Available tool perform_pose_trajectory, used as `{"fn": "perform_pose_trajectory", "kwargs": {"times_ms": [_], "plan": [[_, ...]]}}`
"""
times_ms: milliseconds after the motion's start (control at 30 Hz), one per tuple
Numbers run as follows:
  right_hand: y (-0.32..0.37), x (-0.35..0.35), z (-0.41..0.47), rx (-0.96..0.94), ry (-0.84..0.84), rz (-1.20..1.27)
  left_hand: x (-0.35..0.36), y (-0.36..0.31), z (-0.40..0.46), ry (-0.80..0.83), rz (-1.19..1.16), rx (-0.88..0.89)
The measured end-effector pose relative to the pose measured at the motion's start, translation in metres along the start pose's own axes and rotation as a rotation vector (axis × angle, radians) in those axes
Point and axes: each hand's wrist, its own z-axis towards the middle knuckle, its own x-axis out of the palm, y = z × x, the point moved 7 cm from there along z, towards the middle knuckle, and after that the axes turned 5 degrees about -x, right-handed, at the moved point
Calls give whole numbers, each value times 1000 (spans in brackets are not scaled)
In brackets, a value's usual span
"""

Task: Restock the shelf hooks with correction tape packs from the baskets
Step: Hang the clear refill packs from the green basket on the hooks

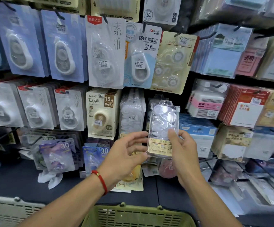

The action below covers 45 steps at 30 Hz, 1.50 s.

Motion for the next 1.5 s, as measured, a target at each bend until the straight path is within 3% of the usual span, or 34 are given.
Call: {"fn": "perform_pose_trajectory", "kwargs": {"times_ms": [333,467,600,700,833,967,1133,1200,1333,1500], "plan": [[-4,-4,1,13,-30,-57,-3,1,5,-7,-18,28],[-5,-9,4,-58,29,-557,-6,6,6,-36,381,72],[-3,-6,0,-173,66,-754,-13,6,11,-59,724,149],[-23,8,-5,-102,248,-825,-17,11,13,-46,779,109],[-76,35,-36,-43,693,-1004,-19,38,1,71,897,-31],[-157,51,-101,95,1144,-1135,-17,79,-31,289,1103,-125],[-261,35,-206,340,1487,-1179,-21,159,-83,570,1384,-298],[-291,24,-241,445,1541,-1131,-23,195,-106,654,1414,-383],[-321,23,-287,486,1430,-1043,-25,260,-148,694,1357,-554],[-335,28,-320,420,1461,-1130,-23,317,-195,689,1240,-771]]}}
